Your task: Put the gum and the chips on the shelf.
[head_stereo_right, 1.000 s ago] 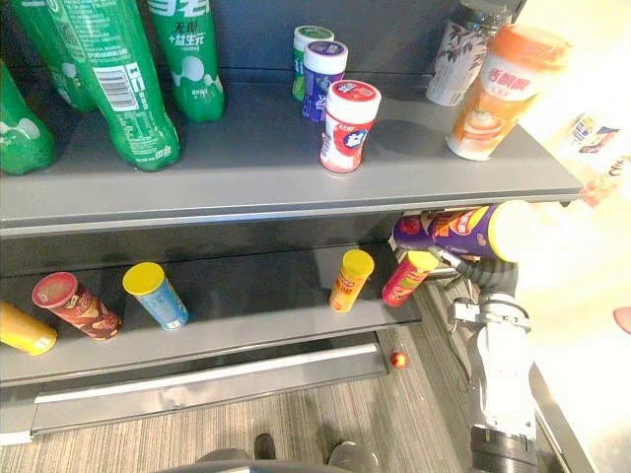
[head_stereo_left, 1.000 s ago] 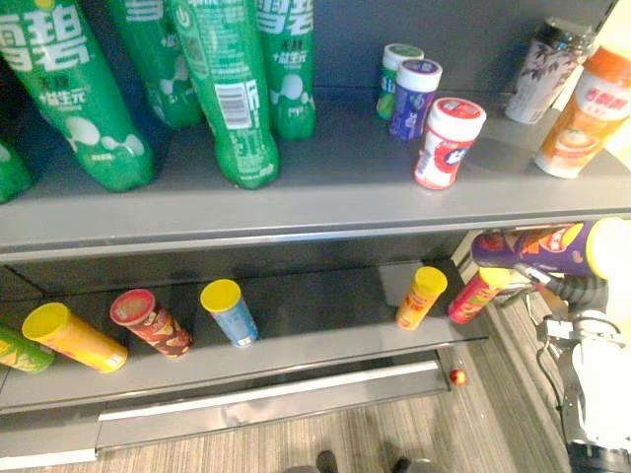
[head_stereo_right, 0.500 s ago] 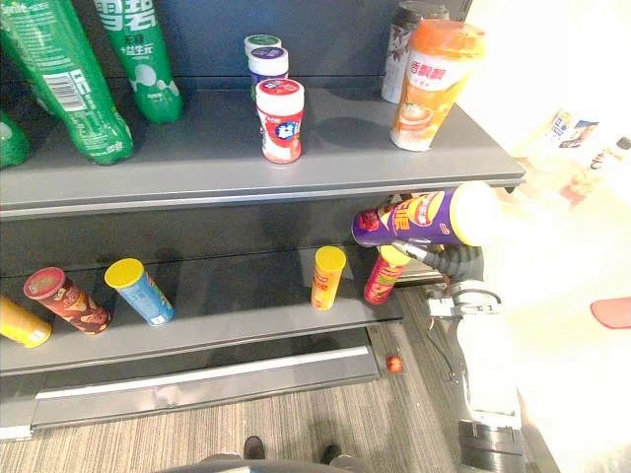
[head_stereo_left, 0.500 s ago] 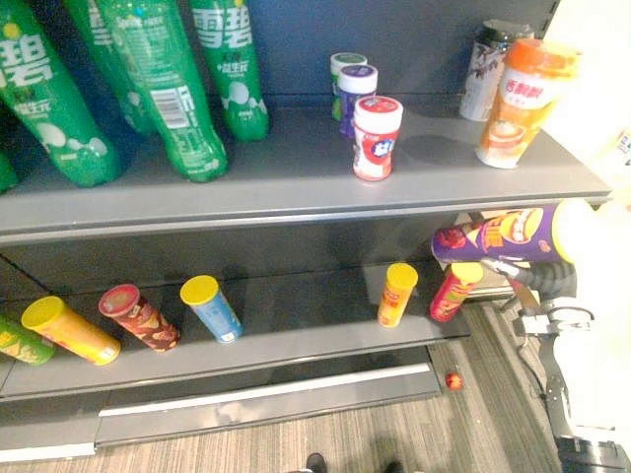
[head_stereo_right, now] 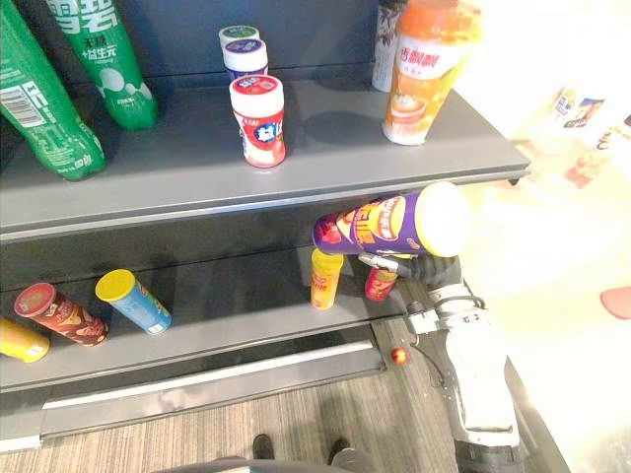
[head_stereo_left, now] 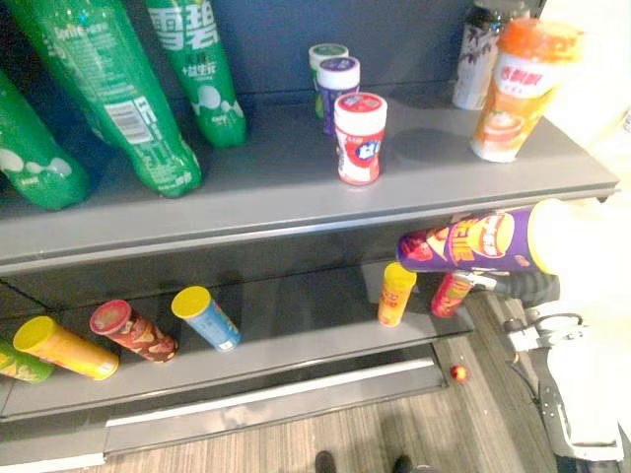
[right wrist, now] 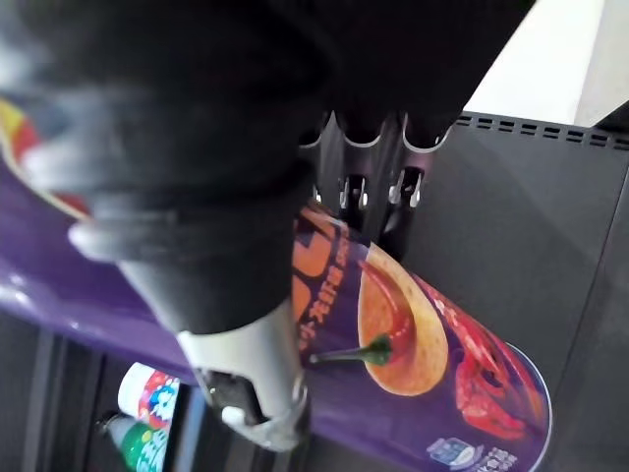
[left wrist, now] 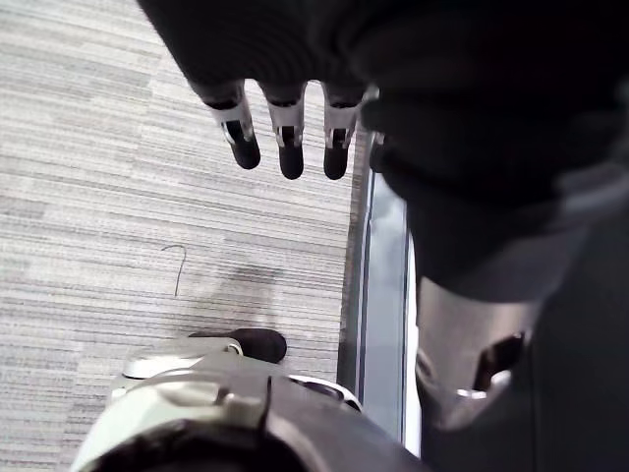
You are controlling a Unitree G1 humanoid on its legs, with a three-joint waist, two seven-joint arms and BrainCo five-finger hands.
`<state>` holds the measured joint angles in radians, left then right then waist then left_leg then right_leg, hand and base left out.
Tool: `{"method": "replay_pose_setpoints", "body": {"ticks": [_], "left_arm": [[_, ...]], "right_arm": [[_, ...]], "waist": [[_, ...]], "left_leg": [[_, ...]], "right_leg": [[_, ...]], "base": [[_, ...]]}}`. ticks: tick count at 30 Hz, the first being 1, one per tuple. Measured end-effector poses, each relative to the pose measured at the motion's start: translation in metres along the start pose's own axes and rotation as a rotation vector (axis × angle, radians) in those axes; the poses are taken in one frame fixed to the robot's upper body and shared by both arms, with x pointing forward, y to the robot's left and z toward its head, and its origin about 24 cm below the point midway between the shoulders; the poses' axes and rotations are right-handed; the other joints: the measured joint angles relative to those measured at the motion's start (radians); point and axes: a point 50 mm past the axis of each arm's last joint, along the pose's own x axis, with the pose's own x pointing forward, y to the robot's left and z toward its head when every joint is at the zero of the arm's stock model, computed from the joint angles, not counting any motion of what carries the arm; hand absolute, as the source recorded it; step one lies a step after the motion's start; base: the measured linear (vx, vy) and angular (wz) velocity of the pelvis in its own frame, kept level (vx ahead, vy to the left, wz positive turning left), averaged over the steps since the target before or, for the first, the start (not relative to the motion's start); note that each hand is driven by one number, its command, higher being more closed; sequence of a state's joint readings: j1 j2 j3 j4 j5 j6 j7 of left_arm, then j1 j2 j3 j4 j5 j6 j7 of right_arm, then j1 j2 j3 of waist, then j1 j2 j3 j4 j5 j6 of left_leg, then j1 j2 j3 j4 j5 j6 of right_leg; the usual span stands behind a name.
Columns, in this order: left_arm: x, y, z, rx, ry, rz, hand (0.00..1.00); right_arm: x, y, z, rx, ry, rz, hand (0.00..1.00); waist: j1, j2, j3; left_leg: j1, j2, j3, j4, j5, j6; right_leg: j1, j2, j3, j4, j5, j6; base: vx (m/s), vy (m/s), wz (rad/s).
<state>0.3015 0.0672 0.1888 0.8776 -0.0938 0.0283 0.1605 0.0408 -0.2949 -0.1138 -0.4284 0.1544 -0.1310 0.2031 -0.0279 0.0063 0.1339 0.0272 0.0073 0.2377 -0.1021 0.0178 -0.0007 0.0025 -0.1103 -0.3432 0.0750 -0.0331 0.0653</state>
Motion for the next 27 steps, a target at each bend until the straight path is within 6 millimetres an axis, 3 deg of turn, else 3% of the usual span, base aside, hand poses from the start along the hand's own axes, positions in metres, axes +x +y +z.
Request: {"method": "replay_pose_setpoints", "body": {"ticks": [4, 11, 14, 17, 27], "left_arm": [[0.005, -0.007, 0.029, 0.016, -0.104, -0.029, 0.00], [0.005, -0.015, 0.046, 0.024, -0.183, -0.059, 0.00], [0.004, -0.019, 0.053, 0.029, -0.212, -0.071, 0.00], [0.004, -0.020, 0.060, 0.013, -0.227, -0.080, 0.00], [0.004, -0.023, 0.066, 0.031, -0.255, -0.082, 0.00]], "right_arm": [[0.018, 0.023, 0.027, 0.030, -0.167, 0.100, 1.00], [0.037, 0.064, 0.044, 0.017, -0.276, 0.262, 1.00], [0.046, 0.074, 0.053, -0.014, -0.331, 0.272, 1.00], [0.054, 0.082, 0.057, -0.022, -0.359, 0.299, 1.00], [0.057, 0.108, 0.060, -0.024, -0.367, 0.390, 1.00]], "waist": [[0.000, -0.003, 0.086], [0.008, 0.020, 0.152], [0.031, 0.024, 0.170], [0.036, 0.021, 0.189], [0.036, 0.029, 0.220]], "left_leg": [[-0.049, -0.021, 0.020, 0.000, 0.003, 0.000], [-0.116, -0.025, 0.026, 0.000, 0.031, -0.015], [-0.137, -0.025, 0.022, 0.006, 0.050, 0.000], [-0.149, -0.026, 0.013, 0.007, 0.064, 0.013], [-0.150, -0.028, -0.004, 0.001, 0.061, 0.008]], "right_leg": [[-0.073, -0.034, 0.007, 0.052, -0.014, 0.003], [-0.125, -0.052, -0.031, 0.051, -0.010, 0.020], [-0.145, -0.053, -0.041, 0.060, -0.007, 0.014], [-0.156, -0.057, -0.046, 0.075, -0.018, 0.009], [-0.175, -0.071, -0.057, 0.134, -0.056, 0.007]], "base": [[-0.13, 0.074, 0.02], [0.01, 0.035, 0.19], [0.10, -0.002, 0.14], [0.14, -0.021, 0.15], [0.04, -0.013, 0.05]]}}
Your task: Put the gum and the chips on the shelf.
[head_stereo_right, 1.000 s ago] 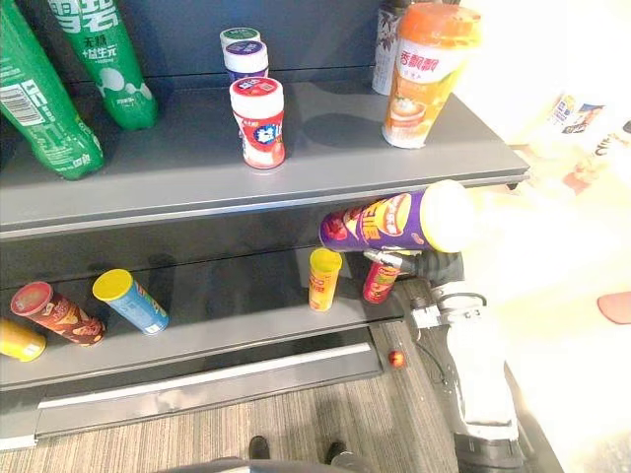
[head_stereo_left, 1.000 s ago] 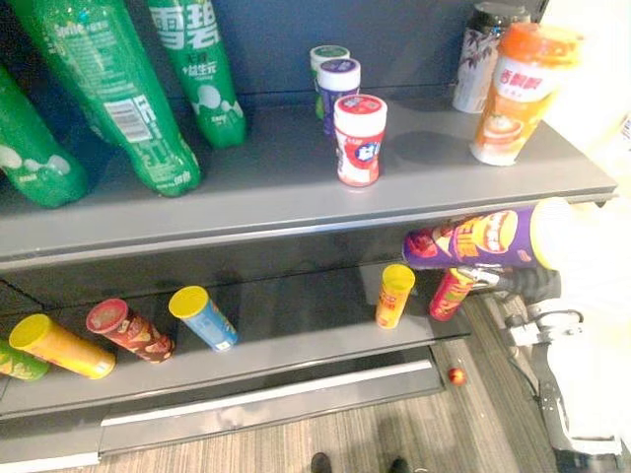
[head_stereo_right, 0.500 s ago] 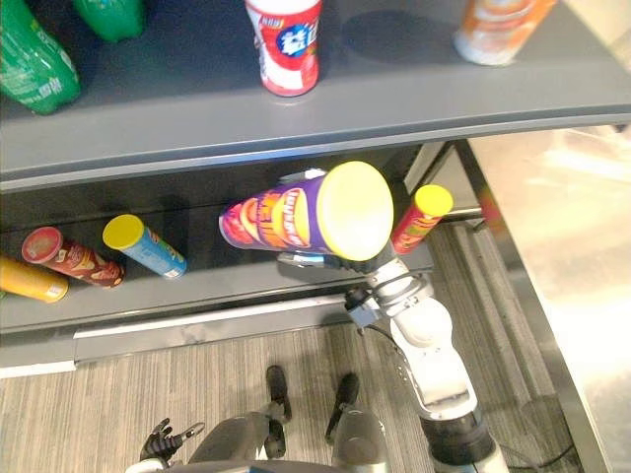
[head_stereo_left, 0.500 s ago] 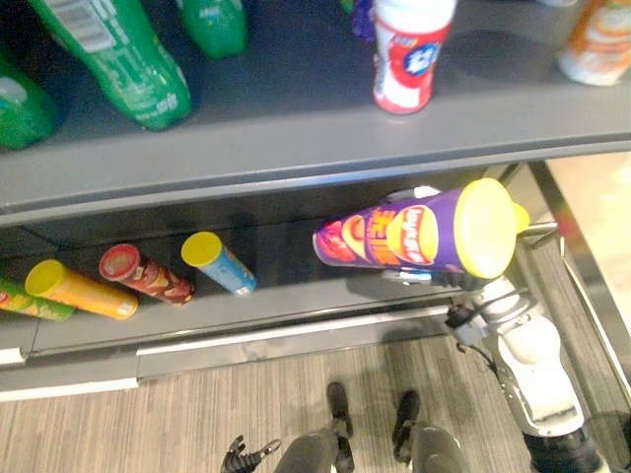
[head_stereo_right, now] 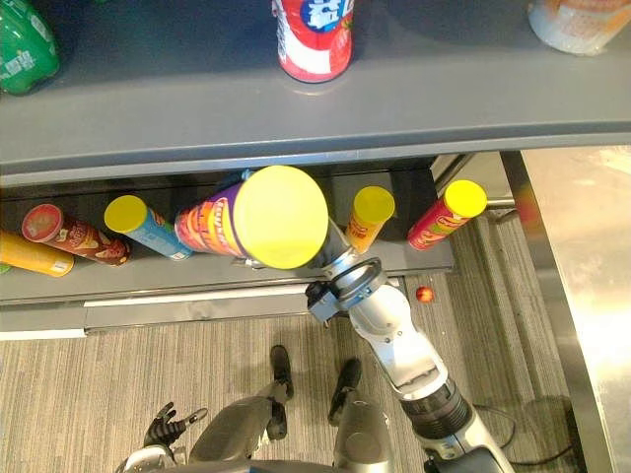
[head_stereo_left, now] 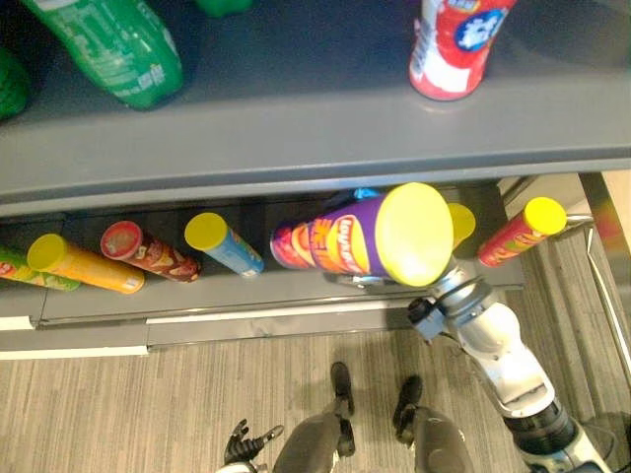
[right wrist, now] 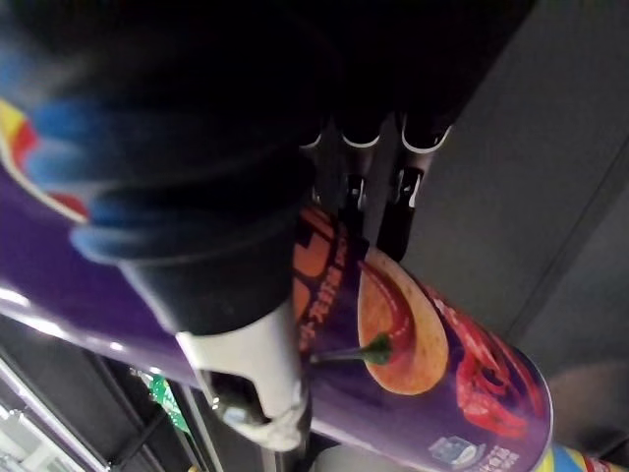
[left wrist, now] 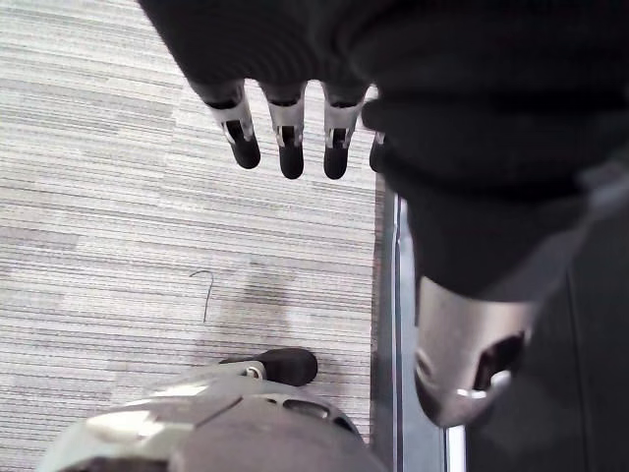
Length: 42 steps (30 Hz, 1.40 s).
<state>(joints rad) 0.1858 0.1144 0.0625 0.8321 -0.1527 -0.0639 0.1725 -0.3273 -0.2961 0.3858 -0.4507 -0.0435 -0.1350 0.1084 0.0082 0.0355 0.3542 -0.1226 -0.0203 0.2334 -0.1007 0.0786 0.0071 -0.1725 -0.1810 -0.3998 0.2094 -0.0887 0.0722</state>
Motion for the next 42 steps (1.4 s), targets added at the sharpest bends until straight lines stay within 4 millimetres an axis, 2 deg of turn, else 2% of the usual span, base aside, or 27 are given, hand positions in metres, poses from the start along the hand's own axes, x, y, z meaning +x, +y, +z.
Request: {"method": "replay_pose_setpoints", "body": {"ticks": [4, 6, 15, 26, 34, 42], "left_arm": [[0.002, -0.002, 0.005, 0.039, -0.012, -0.014, 0.00], [0.002, -0.004, 0.006, 0.047, -0.016, -0.019, 0.00], [0.003, -0.003, 0.006, 0.086, -0.016, -0.029, 0.00], [0.003, -0.004, 0.005, 0.103, -0.013, -0.035, 0.00], [0.004, -0.004, 0.008, 0.108, -0.015, -0.037, 0.00], [0.004, -0.008, 0.014, 0.114, -0.030, -0.055, 0.00]], "right_arm": [[0.002, 0.005, -0.001, -0.025, 0.006, 0.011, 1.00], [0.001, 0.006, -0.009, -0.026, 0.045, 0.011, 1.00], [0.003, 0.009, -0.025, -0.076, 0.121, 0.026, 1.00], [-0.005, 0.003, -0.047, -0.218, 0.221, 0.001, 1.00], [-0.007, -0.013, -0.062, -0.325, 0.280, -0.043, 1.00], [-0.008, -0.042, -0.080, -0.414, 0.360, -0.119, 1.00]], "waist": [[0.019, 0.001, 0.007], [0.023, 0.001, 0.007], [0.024, 0.001, 0.007], [0.029, 0.001, 0.010], [0.039, 0.001, 0.034], [0.054, 0.016, 0.055]], "left_leg": [[-0.018, 0.004, -0.002, 0.000, -0.002, -0.004], [-0.017, 0.005, -0.003, 0.001, -0.001, -0.004], [-0.017, 0.008, -0.015, 0.005, 0.002, -0.001], [-0.028, 0.011, -0.017, 0.005, 0.004, -0.002], [-0.037, 0.011, -0.020, 0.005, 0.008, -0.001], [-0.044, 0.011, -0.027, 0.005, 0.015, 0.003]], "right_leg": [[-0.021, 0.001, 0.001, 0.012, -0.001, -0.002], [-0.021, 0.001, 0.001, 0.018, -0.003, -0.005], [-0.021, 0.004, 0.001, 0.030, -0.012, -0.012], [-0.036, 0.005, 0.009, 0.040, -0.014, -0.013], [-0.044, 0.006, 0.009, 0.041, -0.014, -0.013], [-0.048, 0.006, 0.008, 0.042, -0.014, -0.014]], "base": [[0.02, -0.009, -0.01], [0.06, -0.019, 0.02], [0.07, -0.019, 0.04], [0.04, -0.011, 0.00], [0.04, -0.009, 0.01], [0.05, -0.011, 0.03]]}}
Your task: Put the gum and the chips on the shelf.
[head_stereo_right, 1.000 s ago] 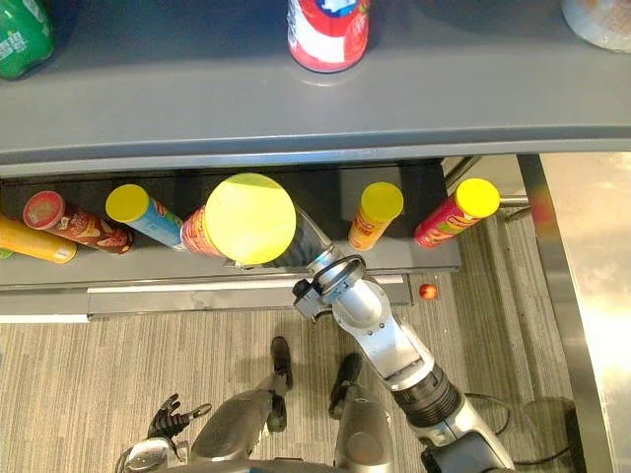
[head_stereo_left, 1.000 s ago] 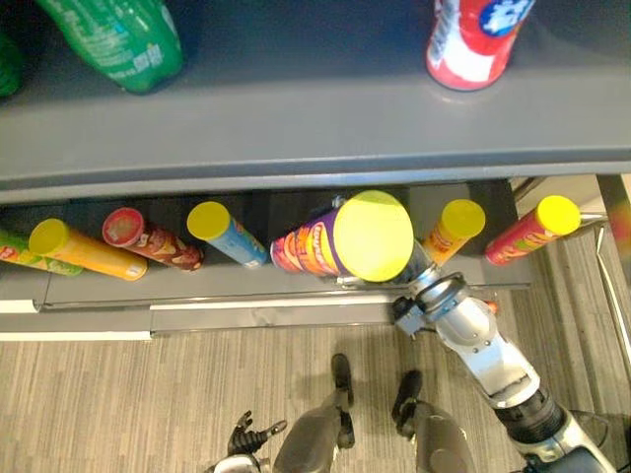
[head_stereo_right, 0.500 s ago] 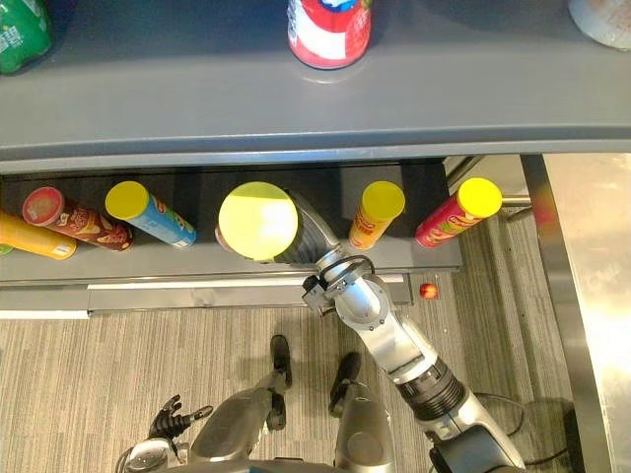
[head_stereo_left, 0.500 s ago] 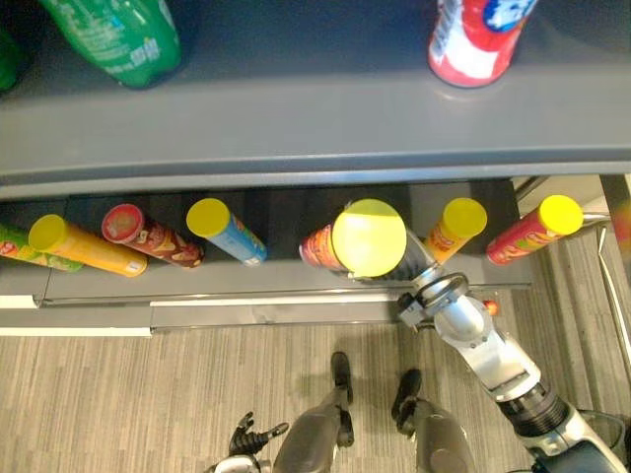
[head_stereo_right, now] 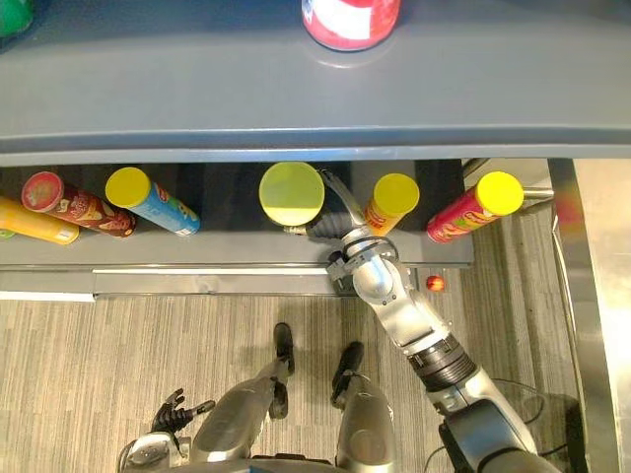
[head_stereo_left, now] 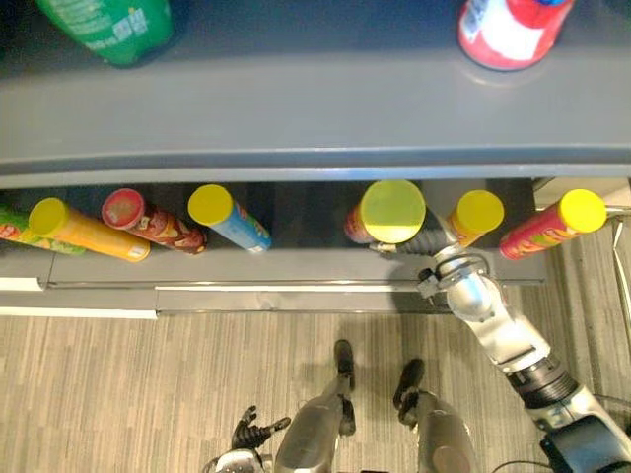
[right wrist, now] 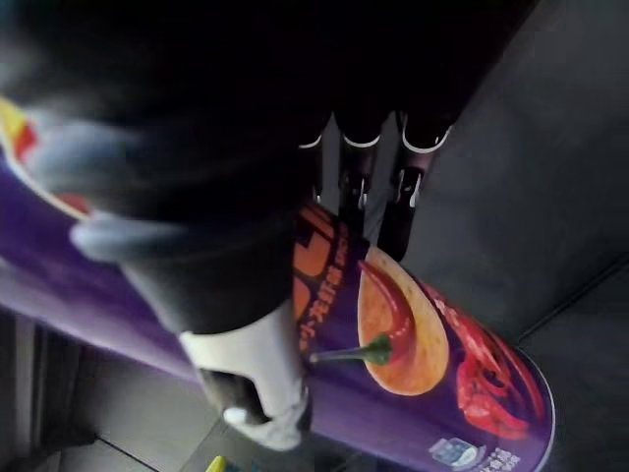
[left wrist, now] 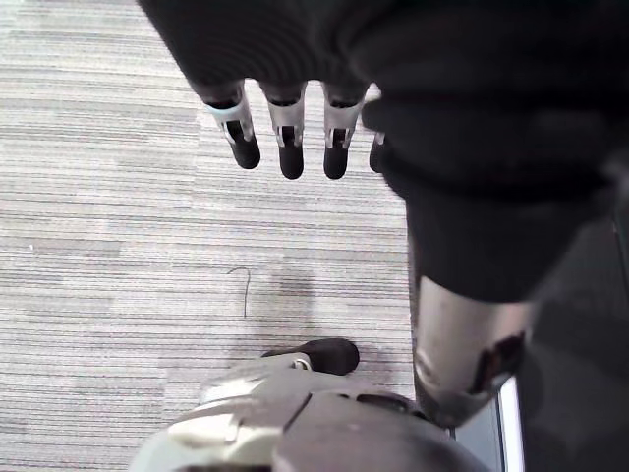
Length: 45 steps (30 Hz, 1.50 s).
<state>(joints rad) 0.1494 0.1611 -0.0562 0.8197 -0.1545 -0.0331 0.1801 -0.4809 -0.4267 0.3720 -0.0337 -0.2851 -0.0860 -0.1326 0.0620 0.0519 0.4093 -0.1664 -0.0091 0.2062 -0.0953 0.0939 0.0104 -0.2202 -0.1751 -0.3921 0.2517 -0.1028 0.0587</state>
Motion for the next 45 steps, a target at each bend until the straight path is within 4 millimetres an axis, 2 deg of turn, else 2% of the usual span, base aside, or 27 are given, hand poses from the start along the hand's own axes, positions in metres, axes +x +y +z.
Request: {"method": "replay_pose_setpoints", "body": {"ticks": [11, 20, 24, 29, 37, 45], "left_arm": [[0.000, -0.005, 0.004, 0.013, -0.002, -0.028, 0.00], [-0.001, -0.009, 0.006, 0.025, -0.006, -0.044, 0.00], [-0.001, -0.009, 0.006, 0.026, -0.007, -0.046, 0.00], [-0.001, -0.012, 0.007, 0.036, -0.015, -0.059, 0.00], [0.000, -0.015, 0.013, 0.042, -0.031, -0.067, 0.00], [0.002, -0.018, 0.018, 0.050, -0.044, -0.077, 0.00]], "right_arm": [[0.016, -0.026, -0.024, -0.090, 0.085, -0.120, 1.00], [0.026, -0.038, -0.033, -0.129, 0.114, -0.134, 1.00], [0.034, -0.043, -0.030, -0.137, 0.101, -0.144, 1.00], [0.037, -0.045, -0.027, -0.140, 0.086, -0.148, 1.00], [0.041, -0.040, -0.037, -0.145, 0.134, -0.116, 1.00], [0.045, -0.040, -0.039, -0.146, 0.143, -0.116, 1.00]], "waist": [[0.016, 0.029, 0.019], [0.030, 0.041, 0.026], [0.035, 0.054, 0.034], [0.045, 0.061, 0.043], [0.061, 0.065, 0.051], [0.080, 0.070, 0.055]], "left_leg": [[-0.007, 0.000, -0.009, 0.000, 0.009, 0.004], [-0.024, 0.000, -0.023, 0.000, 0.016, 0.005], [-0.024, 0.000, -0.024, 0.000, 0.016, 0.005], [-0.030, 0.001, -0.023, 0.000, 0.017, 0.005], [-0.041, 0.002, -0.029, 0.000, 0.022, 0.003], [-0.062, 0.000, -0.032, 0.001, 0.029, 0.002]], "right_leg": [[-0.001, 0.000, -0.009, 0.000, 0.000, 0.000], [-0.012, 0.000, -0.019, 0.001, 0.000, 0.000], [-0.014, -0.001, -0.018, 0.007, 0.000, 0.000], [-0.023, -0.001, -0.016, 0.012, -0.002, -0.004], [-0.039, -0.004, -0.017, 0.031, -0.009, -0.013], [-0.071, -0.013, -0.021, 0.062, -0.021, -0.016]], "base": [[0.04, -0.012, 0.03], [0.05, -0.016, 0.05], [0.04, -0.015, 0.01], [0.04, -0.019, -0.01], [0.05, -0.025, 0.03], [0.04, -0.025, 0.02]]}}
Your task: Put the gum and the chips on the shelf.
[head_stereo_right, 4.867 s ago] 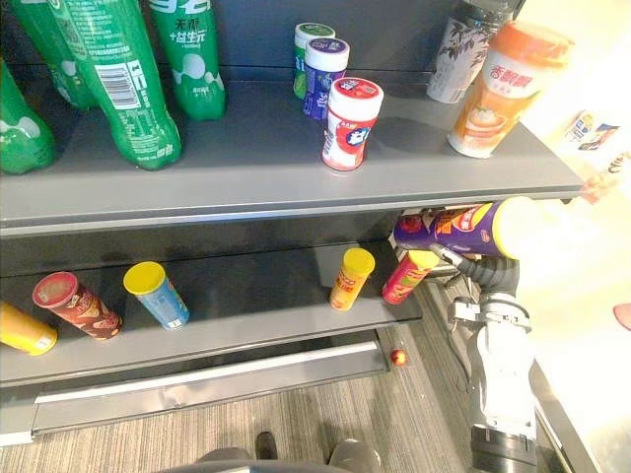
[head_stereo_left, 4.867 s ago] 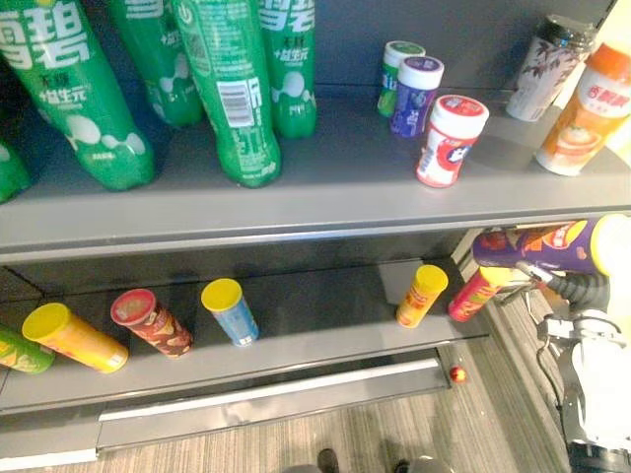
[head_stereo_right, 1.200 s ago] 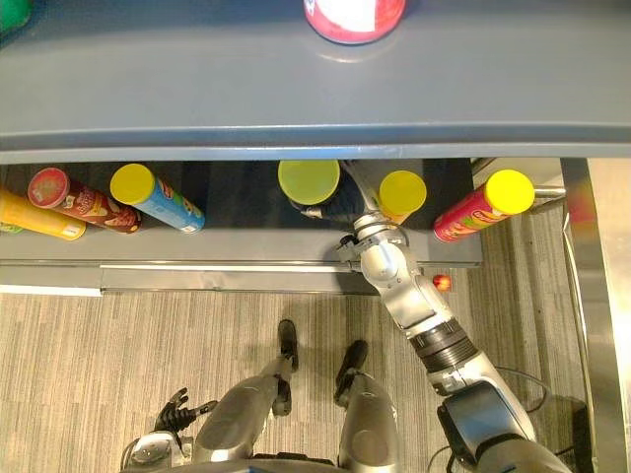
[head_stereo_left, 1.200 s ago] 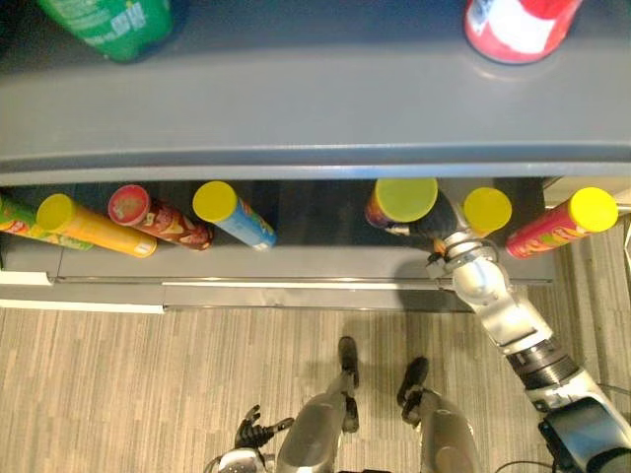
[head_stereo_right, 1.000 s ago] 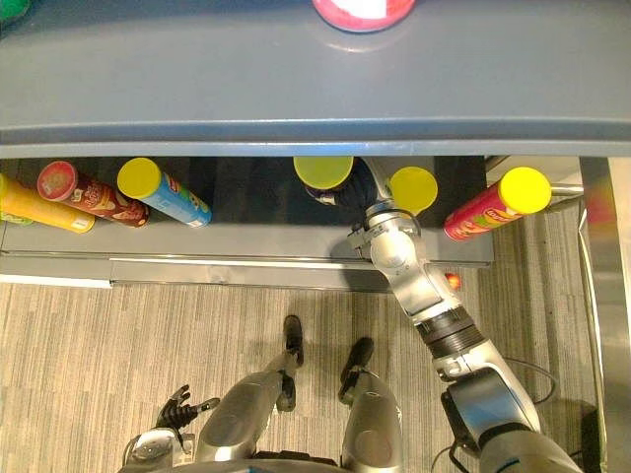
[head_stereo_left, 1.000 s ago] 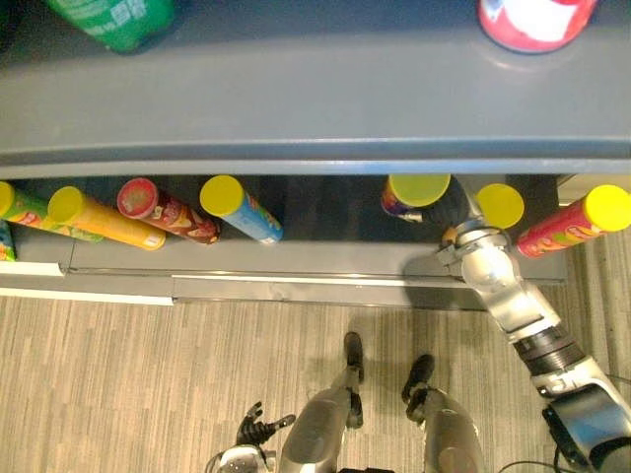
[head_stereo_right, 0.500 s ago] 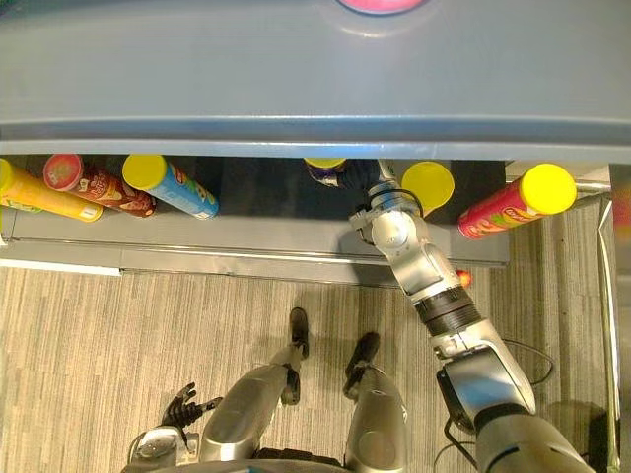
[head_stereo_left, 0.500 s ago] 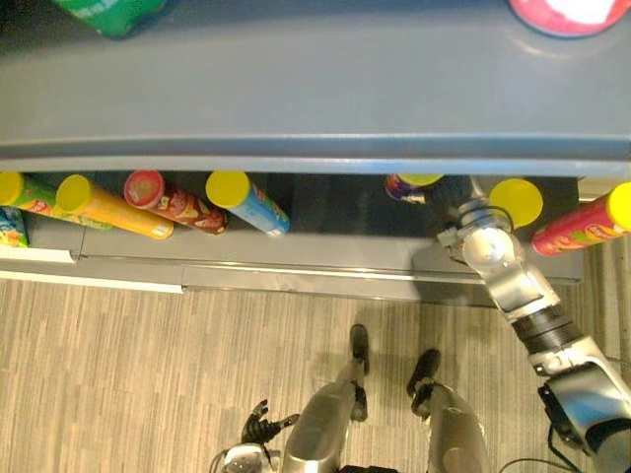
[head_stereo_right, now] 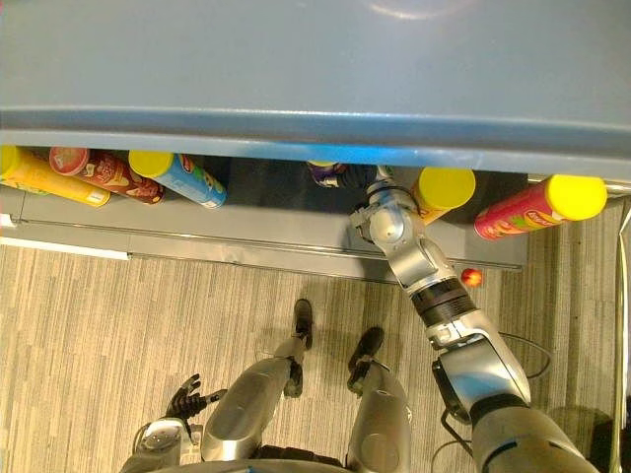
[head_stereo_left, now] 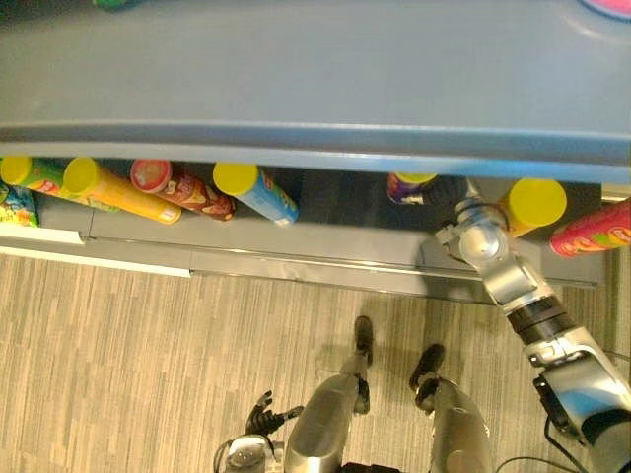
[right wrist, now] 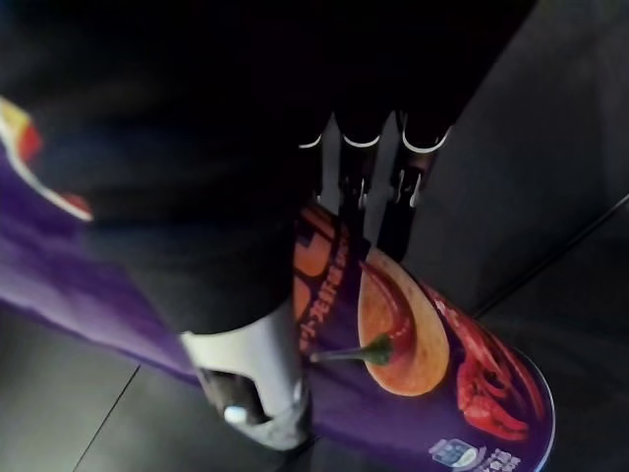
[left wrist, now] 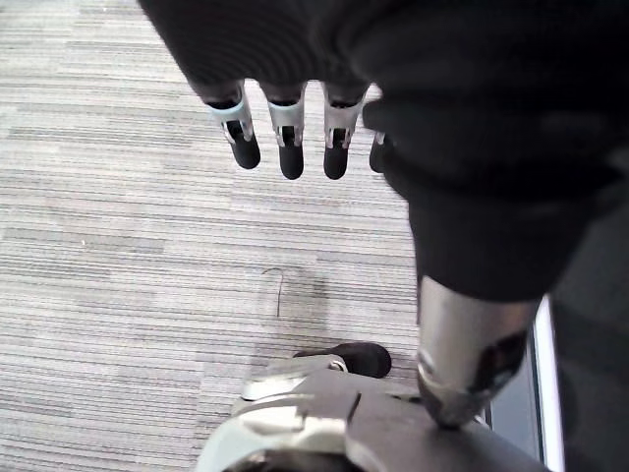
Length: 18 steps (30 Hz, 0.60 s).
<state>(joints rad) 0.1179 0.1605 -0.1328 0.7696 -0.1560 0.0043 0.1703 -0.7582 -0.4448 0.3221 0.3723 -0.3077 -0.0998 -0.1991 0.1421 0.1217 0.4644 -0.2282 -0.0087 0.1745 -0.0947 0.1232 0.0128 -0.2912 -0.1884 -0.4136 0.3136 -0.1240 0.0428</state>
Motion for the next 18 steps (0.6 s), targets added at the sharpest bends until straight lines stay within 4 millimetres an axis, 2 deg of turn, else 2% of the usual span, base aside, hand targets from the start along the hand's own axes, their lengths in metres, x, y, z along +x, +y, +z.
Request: {"method": "replay_pose_setpoints", "body": {"ticks": [4, 9, 18], "left_arm": [[0.000, -0.001, 0.000, 0.005, 0.000, -0.006, 0.00], [0.000, -0.003, -0.001, -0.013, 0.006, -0.012, 0.00], [0.001, -0.003, -0.001, -0.018, 0.011, -0.011, 0.00]], "right_arm": [[0.002, 0.005, 0.005, 0.022, -0.009, 0.002, 1.00], [0.001, 0.010, -0.002, 0.010, 0.016, 0.022, 1.00], [0.001, 0.017, -0.002, 0.001, 0.016, 0.053, 1.00]], "waist": [[0.000, 0.000, 0.000], [0.000, 0.000, 0.000], [0.002, 0.000, 0.000]], "left_leg": [[0.001, -0.001, -0.002, 0.000, 0.001, 0.000], [-0.002, -0.004, -0.017, 0.000, 0.002, 0.000], [-0.016, -0.002, -0.020, 0.000, 0.008, -0.001]], "right_leg": [[-0.001, -0.002, 0.000, 0.007, -0.004, 0.001], [-0.002, -0.010, -0.011, 0.020, -0.017, -0.001], [-0.021, -0.012, -0.015, 0.034, -0.020, -0.005]], "base": [[0.03, -0.024, 0.01], [0.03, -0.024, 0.09], [0.02, -0.019, 0.02]]}}
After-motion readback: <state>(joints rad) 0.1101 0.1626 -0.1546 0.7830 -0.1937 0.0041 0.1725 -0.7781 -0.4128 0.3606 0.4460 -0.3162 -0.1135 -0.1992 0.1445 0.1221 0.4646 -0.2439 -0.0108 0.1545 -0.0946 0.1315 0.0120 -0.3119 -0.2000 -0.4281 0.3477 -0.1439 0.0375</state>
